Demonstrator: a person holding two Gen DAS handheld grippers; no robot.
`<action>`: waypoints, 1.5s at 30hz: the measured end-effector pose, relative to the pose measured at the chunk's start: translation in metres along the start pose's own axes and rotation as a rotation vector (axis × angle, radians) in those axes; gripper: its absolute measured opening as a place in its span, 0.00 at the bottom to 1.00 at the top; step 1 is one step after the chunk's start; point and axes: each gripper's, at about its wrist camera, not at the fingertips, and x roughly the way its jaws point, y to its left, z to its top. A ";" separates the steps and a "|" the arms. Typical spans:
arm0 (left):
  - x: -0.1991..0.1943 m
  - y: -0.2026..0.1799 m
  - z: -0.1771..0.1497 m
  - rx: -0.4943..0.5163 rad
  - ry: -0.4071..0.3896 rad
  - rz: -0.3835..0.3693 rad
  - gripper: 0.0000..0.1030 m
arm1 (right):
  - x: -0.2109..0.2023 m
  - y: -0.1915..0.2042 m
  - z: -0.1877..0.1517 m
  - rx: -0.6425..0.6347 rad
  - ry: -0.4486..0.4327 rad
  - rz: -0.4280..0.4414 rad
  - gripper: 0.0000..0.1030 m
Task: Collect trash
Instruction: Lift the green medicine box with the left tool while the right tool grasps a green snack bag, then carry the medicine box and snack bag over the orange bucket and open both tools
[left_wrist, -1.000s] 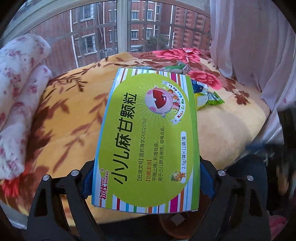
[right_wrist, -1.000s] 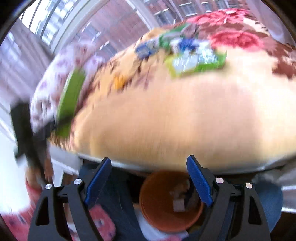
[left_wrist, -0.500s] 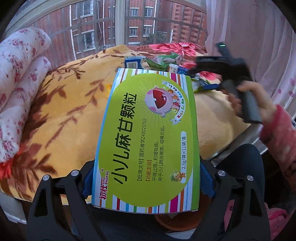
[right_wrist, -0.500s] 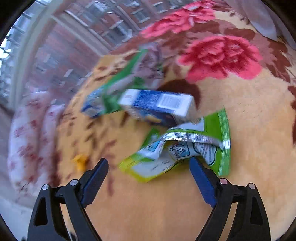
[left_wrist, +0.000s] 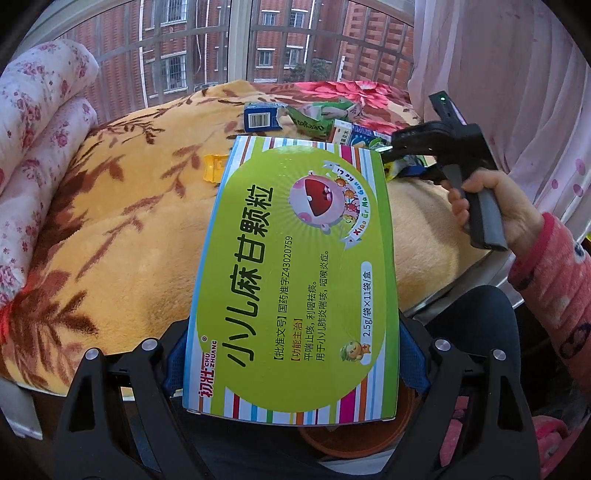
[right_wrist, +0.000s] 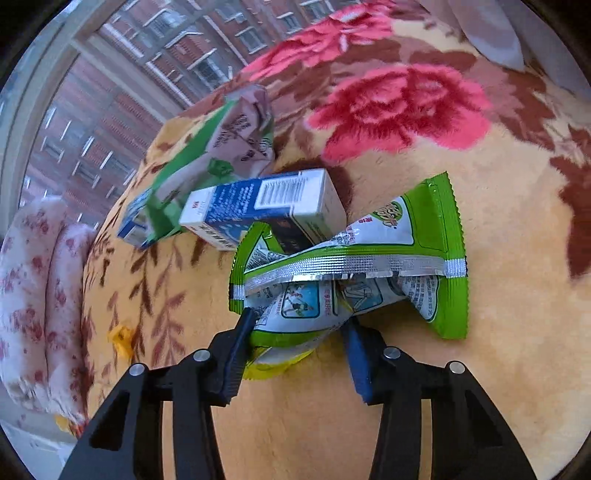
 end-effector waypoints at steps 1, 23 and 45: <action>0.000 0.000 0.000 0.000 0.000 0.001 0.82 | -0.006 0.001 -0.003 -0.025 -0.009 -0.003 0.45; 0.002 -0.018 -0.018 0.053 0.054 -0.003 0.82 | -0.153 0.039 -0.162 -0.623 -0.052 0.038 0.45; 0.087 -0.042 -0.130 0.083 0.417 -0.068 0.82 | -0.052 -0.004 -0.300 -0.739 0.354 -0.029 0.45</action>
